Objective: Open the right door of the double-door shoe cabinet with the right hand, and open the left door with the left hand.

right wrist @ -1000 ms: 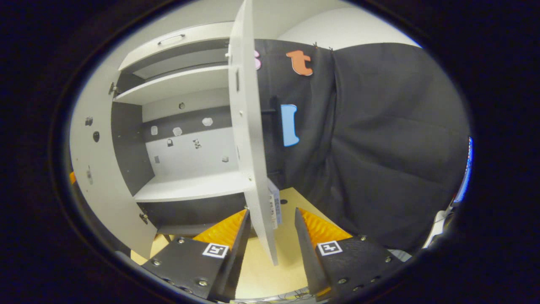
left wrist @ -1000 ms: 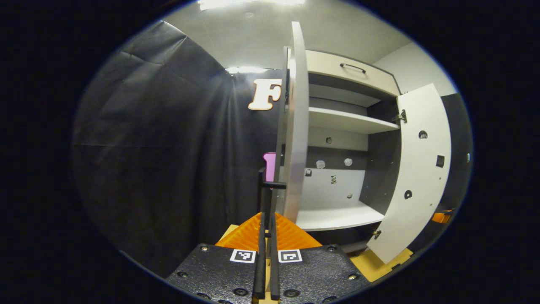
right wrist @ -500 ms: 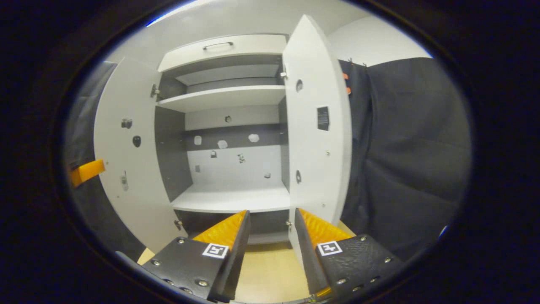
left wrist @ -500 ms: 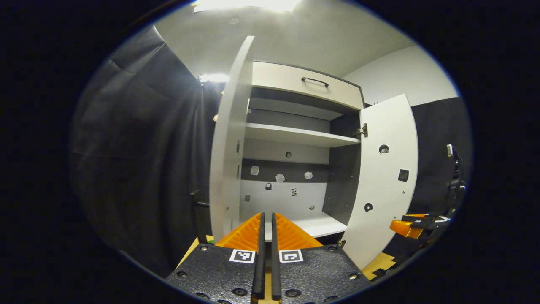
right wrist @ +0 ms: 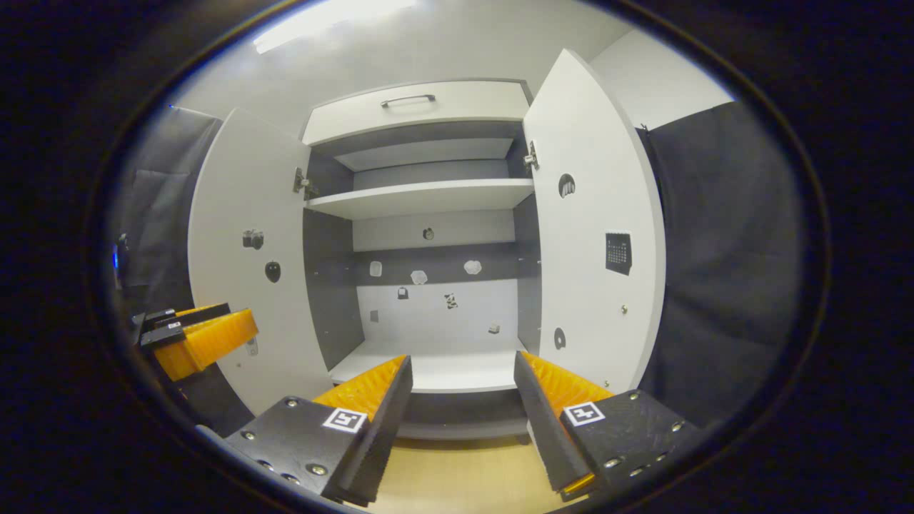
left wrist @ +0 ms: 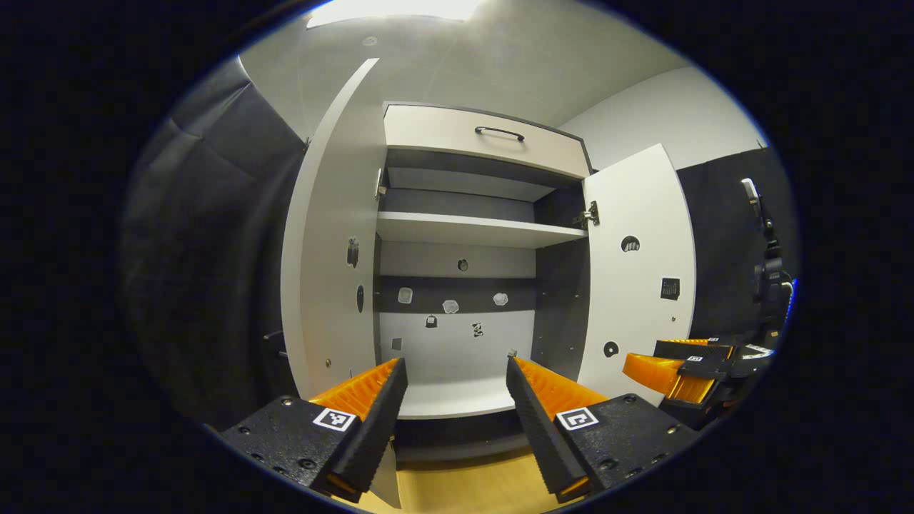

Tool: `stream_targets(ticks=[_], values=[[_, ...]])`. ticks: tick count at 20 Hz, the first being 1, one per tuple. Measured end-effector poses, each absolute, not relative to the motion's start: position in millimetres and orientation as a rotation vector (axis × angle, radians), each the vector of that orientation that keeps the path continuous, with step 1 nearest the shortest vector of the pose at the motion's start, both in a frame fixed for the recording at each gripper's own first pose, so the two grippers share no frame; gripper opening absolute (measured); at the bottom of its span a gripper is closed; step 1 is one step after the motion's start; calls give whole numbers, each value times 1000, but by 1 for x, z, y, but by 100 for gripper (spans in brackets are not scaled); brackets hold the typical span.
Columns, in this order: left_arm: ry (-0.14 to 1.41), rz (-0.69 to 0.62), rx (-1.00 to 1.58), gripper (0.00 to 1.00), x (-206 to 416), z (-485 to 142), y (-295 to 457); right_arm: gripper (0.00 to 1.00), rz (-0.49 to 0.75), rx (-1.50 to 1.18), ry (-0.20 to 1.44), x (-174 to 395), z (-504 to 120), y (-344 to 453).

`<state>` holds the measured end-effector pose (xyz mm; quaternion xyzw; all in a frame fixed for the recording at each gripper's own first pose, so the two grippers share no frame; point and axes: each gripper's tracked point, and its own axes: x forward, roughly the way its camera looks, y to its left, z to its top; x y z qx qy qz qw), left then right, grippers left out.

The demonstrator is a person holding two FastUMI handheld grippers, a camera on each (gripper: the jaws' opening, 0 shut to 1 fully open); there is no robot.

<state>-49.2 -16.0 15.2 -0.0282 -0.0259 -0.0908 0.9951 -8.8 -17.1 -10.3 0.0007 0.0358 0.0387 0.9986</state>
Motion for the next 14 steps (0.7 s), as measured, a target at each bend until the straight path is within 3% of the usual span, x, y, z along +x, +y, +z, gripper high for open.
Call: stream_targets(ticks=[1, 2, 3, 4, 9, 14], values=[[-52, -180, -57, 90, -48, 15, -15, 77, 78, 1, 70, -9, -9, -15], [-51, -171, -57, 91, -47, 15, -14, 78, 88, -1, 64, -10, -7, -13], [-52, -164, -58, 95, -46, 15, -12, 92, 89, -3, 56, -8, -6, -11], [-54, -165, -59, 98, -46, 15, -13, 100, 89, -8, 51, -9, -4, -10], [-52, -165, -64, 97, -43, 14, -14, 96, 98, -20, 44, -9, -3, -6], [-44, -173, -65, 97, -40, 10, -15, 99, 91, -26, 46, -9, -5, -6]])
